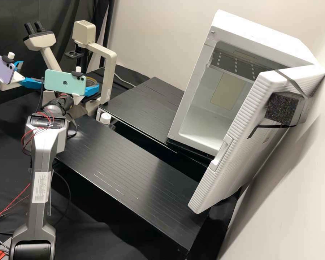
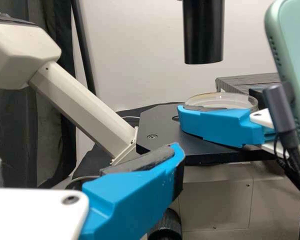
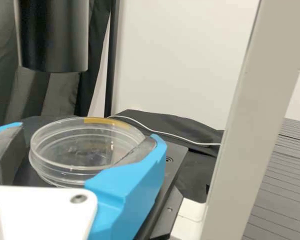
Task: Move the petri dish to the bench.
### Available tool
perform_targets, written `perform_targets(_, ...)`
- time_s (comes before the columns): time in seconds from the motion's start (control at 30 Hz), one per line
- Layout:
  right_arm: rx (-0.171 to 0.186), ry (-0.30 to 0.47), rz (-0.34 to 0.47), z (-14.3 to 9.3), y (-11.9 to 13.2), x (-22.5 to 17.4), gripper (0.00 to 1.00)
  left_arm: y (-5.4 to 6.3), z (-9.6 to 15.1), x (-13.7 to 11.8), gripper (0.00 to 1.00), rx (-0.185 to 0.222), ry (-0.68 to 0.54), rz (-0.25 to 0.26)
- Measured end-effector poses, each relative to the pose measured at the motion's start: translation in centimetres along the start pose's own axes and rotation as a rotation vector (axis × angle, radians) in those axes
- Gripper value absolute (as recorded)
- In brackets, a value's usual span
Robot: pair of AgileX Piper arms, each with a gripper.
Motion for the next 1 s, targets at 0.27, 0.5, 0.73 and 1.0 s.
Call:
perform_targets(0.27, 0.002, 0.0, 0.0, 0.0, 0.0, 0.0, 0.0, 0.0, 0.0, 0.0, 1.0, 0.0, 0.0, 0.0)
perform_targets(0.5, 0.006, 0.0, 0.0, 0.0, 0.0, 0.0, 0.0, 0.0, 0.0, 0.0, 1.0, 0.0, 0.0, 0.0)
perform_targets(0.73, 0.017, 0.031, 0.01, 0.6, -0.1, -1.0, 0.0, 0.0, 0.0, 0.0, 1.0, 0.0, 0.0, 0.0)
perform_targets(1.0, 0.013, 0.081, 0.051, 1.4, 1.3, -5.2, 0.0, 0.0, 0.0, 0.0, 1.0, 0.0, 0.0, 0.0)
